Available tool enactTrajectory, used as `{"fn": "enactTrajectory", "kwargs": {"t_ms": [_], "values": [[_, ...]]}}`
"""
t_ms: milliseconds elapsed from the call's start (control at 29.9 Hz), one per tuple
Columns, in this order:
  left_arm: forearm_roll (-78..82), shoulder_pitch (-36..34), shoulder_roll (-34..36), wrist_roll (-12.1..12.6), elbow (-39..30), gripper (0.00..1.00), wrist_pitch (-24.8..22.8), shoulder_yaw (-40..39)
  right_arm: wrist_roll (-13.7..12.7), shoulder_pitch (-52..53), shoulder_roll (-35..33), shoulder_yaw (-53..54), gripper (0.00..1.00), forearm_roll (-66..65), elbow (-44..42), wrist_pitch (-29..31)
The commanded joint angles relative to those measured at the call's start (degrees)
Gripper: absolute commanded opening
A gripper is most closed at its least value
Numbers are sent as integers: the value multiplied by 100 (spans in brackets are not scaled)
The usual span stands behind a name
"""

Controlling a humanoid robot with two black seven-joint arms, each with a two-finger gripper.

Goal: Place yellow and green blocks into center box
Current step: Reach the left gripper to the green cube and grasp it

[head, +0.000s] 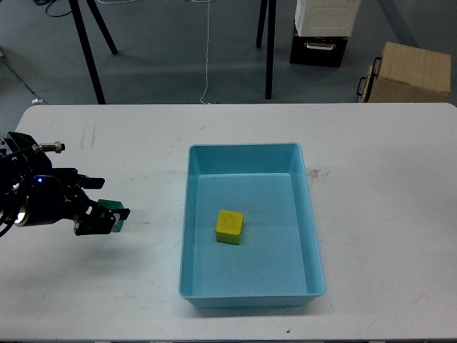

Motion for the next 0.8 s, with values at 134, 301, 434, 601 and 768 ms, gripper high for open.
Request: {"fn": "enactTrajectory", "kwargs": {"t_ms": [134,301,434,601,768], "values": [[-1,-45,-457,-1,570,100,1,164,8,-1,-37,0,99,-9,37,0],[-1,-308,-800,-1,1168,100,1,278,8,-19,-46,0,99,-9,37,0],[-1,-458,-853,-1,1441,100,1,358,17,-19,-46,0,99,-9,37,0],[-1,-458,-853,-1,1442,100,1,366,25,-19,-46,0,99,-9,37,0],[-1,-396,-862,-1,1442,100,1,419,25,-19,-37,0,99,-18,37,0]]}}
